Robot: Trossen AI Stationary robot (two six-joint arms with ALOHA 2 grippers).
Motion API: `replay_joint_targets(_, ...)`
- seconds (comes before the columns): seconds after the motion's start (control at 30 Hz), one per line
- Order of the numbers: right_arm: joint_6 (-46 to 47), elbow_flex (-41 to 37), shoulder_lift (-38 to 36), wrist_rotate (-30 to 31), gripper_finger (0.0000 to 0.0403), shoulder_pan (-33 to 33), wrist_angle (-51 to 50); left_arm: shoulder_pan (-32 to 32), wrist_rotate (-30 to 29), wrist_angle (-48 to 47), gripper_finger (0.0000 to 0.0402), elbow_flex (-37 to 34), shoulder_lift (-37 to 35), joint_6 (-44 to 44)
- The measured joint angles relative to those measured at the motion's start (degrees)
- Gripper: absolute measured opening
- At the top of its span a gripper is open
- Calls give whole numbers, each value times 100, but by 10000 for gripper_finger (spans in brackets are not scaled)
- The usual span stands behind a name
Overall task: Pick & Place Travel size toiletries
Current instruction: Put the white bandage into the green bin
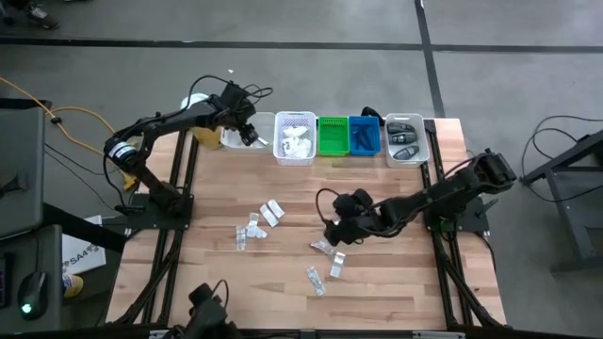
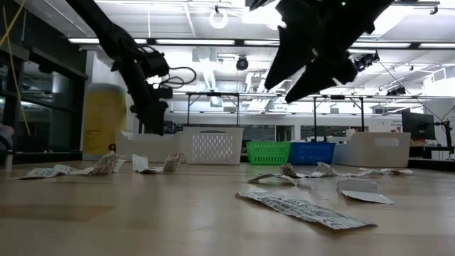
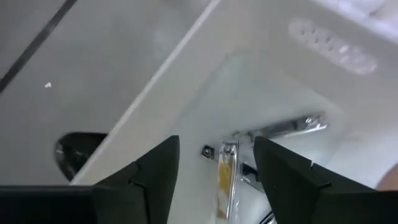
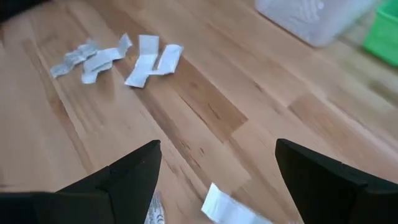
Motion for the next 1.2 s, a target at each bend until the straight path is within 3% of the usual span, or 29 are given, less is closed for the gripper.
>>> replay_joint_targets(0.2, 1372, 1, -479, 68, 309, -16, -1483, -284, 42, -105, 168, 54, -622, -145)
replay_joint_targets(0.5, 4076, 1, -534, -469, 309, -16, -3829, -1436, 50, -22, 127, 59, -1245, -149)
replay_joint_targets(0.63, 5025, 0, -531, -395, 309, -19, -4438, -1856, 41, 155, 117, 39, -1340, -128)
replay_joint_targets(1.2, 6178, -605, 191, -633, 309, -279, -3915, -3083, -142, 2744, 110, -2188, -2458, -164)
